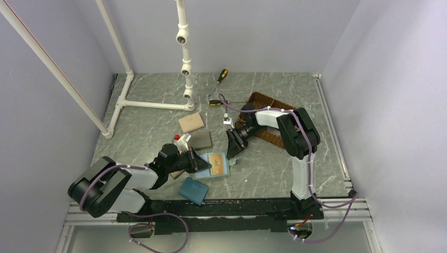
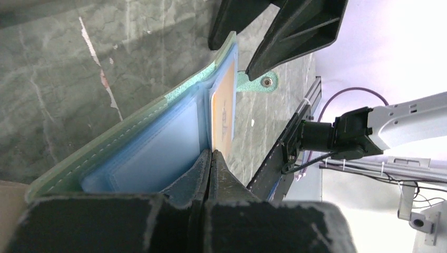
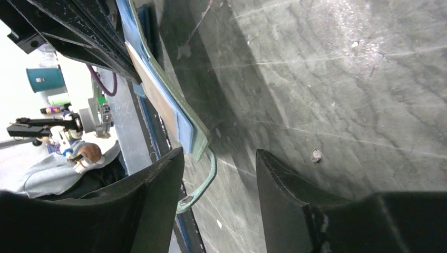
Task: Take the credit cards out of the card holder
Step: Remove the credit card from the card holder.
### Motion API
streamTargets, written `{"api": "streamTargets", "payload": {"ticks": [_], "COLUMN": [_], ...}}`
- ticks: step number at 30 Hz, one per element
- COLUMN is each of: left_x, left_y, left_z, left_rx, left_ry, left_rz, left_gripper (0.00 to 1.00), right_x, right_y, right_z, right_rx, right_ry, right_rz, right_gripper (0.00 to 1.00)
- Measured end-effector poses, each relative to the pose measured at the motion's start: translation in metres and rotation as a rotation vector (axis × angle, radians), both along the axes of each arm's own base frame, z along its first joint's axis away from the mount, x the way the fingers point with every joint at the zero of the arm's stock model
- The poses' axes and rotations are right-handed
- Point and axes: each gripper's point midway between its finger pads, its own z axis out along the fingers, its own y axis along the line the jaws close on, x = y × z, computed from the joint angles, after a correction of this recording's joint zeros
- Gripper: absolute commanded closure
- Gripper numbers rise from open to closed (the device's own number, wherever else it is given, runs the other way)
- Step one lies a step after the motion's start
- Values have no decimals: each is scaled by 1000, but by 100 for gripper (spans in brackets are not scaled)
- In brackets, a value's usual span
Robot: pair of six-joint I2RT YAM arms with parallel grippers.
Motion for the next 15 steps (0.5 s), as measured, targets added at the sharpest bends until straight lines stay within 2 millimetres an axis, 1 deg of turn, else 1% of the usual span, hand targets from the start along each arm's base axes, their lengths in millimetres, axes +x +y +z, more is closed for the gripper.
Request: {"api": "streamTargets", "payload": {"ticks": [2, 4, 7, 8, 11, 13, 15], "left_x": [-1, -2, -3, -3, -4, -5, -5], "left_y": [0, 0, -1, -2, -2, -1, 1], "left_z": [3, 7, 14, 16, 19, 18, 16], "left_rx": [3, 2, -9, -13, -14, -10, 2], "left_ry": [-17, -33, -62, -69, -79, -79, -74], "left_rz": [-13, -24, -41, -44, -53, -54, -48], "left_gripper": [100, 100, 100, 100, 100, 100, 100], "right_x": [-3, -5, -13, -16, -25, -28, -28], "right_y": [2, 4, 9, 11, 17, 19, 20], "right_z": [3, 5, 7, 8, 10, 12, 15], "right_rx": [15, 25, 39, 43, 56, 69, 77], "right_ry": [8, 8, 6, 9, 12, 12, 21], "right_rz": [11, 24, 56, 68, 102, 114, 113], "right_gripper": [39, 39, 44, 49, 77, 88, 95]}}
